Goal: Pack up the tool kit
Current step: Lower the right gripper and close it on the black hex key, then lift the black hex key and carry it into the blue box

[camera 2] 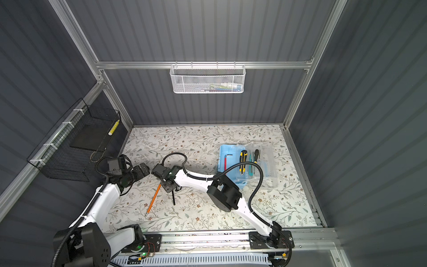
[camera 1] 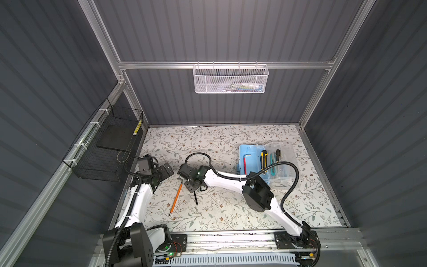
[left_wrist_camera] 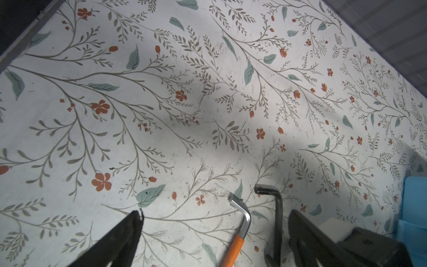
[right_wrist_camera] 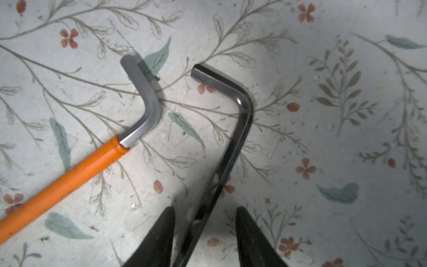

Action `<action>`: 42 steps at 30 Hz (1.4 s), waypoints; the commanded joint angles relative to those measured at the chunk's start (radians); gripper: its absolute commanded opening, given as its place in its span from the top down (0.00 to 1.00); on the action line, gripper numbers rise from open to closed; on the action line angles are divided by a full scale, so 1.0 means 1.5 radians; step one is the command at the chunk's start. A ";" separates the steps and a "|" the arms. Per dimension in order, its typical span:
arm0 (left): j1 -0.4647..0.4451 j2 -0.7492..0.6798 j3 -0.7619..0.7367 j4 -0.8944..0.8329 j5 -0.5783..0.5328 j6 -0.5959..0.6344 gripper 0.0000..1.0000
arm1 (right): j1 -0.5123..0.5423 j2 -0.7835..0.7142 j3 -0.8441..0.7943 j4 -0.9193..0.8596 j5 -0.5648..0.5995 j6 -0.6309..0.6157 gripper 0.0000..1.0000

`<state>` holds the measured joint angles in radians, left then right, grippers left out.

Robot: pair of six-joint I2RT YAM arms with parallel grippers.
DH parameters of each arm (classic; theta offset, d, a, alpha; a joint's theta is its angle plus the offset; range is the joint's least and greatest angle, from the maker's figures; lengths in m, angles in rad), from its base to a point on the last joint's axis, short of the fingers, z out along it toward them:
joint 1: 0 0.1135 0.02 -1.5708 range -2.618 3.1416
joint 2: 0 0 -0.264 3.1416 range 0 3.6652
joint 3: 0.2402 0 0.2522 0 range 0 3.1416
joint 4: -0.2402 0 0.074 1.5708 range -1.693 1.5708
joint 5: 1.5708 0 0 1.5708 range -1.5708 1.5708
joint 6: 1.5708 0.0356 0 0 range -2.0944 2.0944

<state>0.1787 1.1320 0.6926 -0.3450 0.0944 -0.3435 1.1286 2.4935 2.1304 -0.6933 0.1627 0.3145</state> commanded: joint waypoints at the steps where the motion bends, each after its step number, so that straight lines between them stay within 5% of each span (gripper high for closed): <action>1: 0.015 -0.011 -0.002 -0.003 -0.017 -0.006 0.01 | 0.006 0.032 0.019 -0.074 -0.017 0.013 0.62; 8: 0.015 -0.015 -0.003 -0.005 -0.022 -0.005 0.00 | 0.007 0.047 0.051 -0.141 -0.048 0.097 0.66; 28: 0.015 -0.020 -0.006 -0.004 -0.013 -0.006 0.01 | 0.000 0.081 0.093 -0.178 -0.026 0.121 0.82; 42: 0.015 -0.018 -0.007 -0.001 -0.012 -0.003 0.01 | -0.042 -0.073 -0.101 -0.083 0.012 0.163 0.96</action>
<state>0.1787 1.1213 0.6914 -0.3481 0.0948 -0.3431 1.0908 2.4142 2.0277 -0.7929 0.1459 0.5354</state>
